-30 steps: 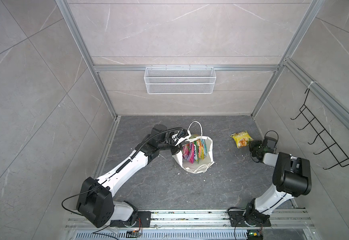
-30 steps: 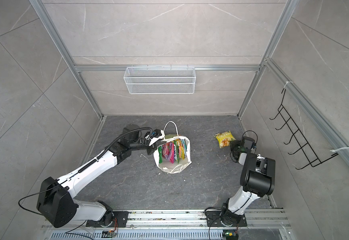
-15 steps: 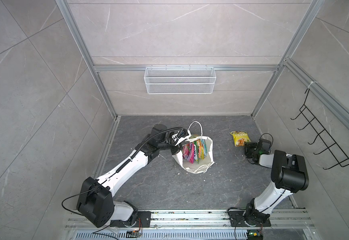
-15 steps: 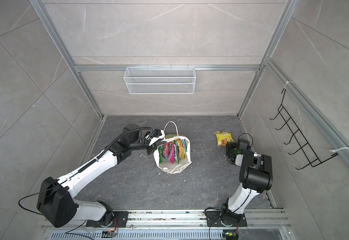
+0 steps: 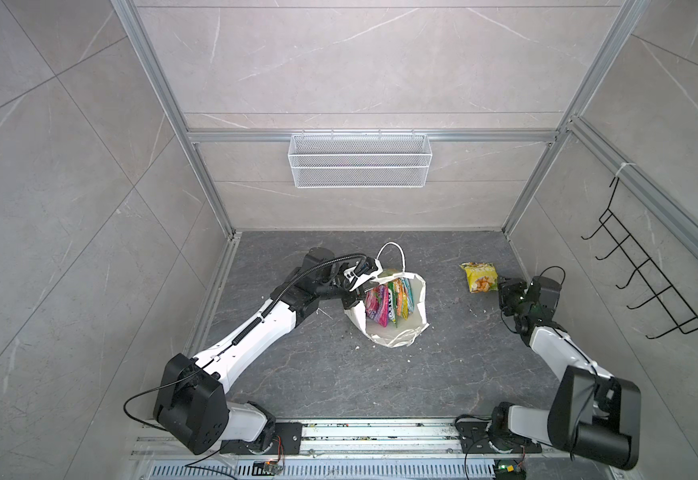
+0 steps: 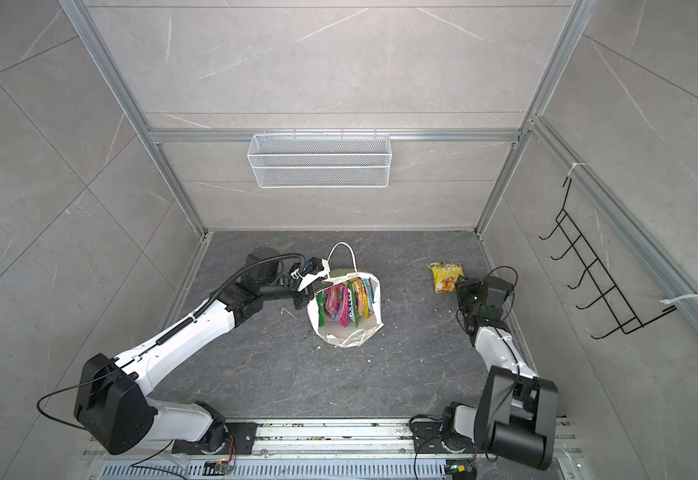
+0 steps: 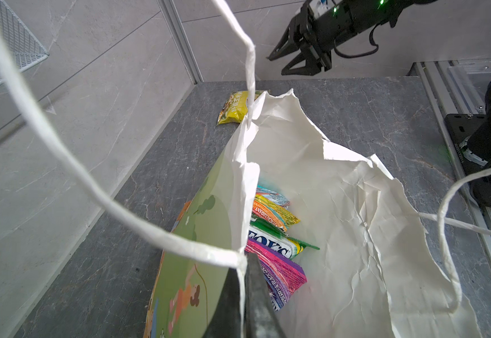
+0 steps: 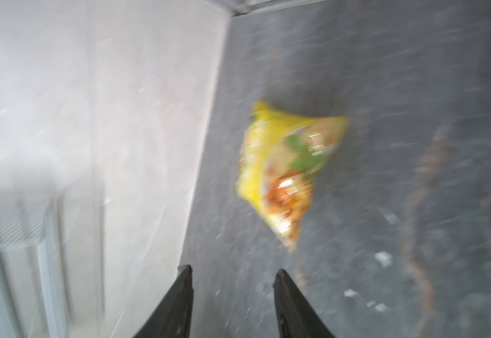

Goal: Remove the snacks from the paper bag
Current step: 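Move the right gripper back into the bag opening beside the left gripper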

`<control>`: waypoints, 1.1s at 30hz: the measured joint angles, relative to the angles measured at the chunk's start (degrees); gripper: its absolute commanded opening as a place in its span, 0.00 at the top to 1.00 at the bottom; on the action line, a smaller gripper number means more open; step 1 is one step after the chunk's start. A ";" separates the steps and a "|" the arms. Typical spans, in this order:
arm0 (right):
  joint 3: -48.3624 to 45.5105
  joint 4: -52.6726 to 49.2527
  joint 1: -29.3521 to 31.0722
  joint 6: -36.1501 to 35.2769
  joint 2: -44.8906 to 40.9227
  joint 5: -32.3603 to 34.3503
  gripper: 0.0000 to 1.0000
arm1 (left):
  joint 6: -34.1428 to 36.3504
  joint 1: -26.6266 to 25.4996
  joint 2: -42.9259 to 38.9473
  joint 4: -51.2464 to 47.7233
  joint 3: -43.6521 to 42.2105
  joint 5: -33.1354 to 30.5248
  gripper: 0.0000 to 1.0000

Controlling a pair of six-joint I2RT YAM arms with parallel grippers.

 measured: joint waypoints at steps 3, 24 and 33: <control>6.62 -7.15 8.90 -10.47 -6.34 -0.24 0.56 | -0.02 0.02 0.00 -0.76 0.37 0.15 1.00; 22.12 -32.52 62.47 -32.81 -4.33 14.99 0.71 | -0.02 0.00 0.00 -1.22 0.48 0.22 1.00; 17.40 -22.27 64.37 -24.15 3.69 21.33 0.68 | -0.02 0.00 0.00 -1.25 0.52 0.22 1.00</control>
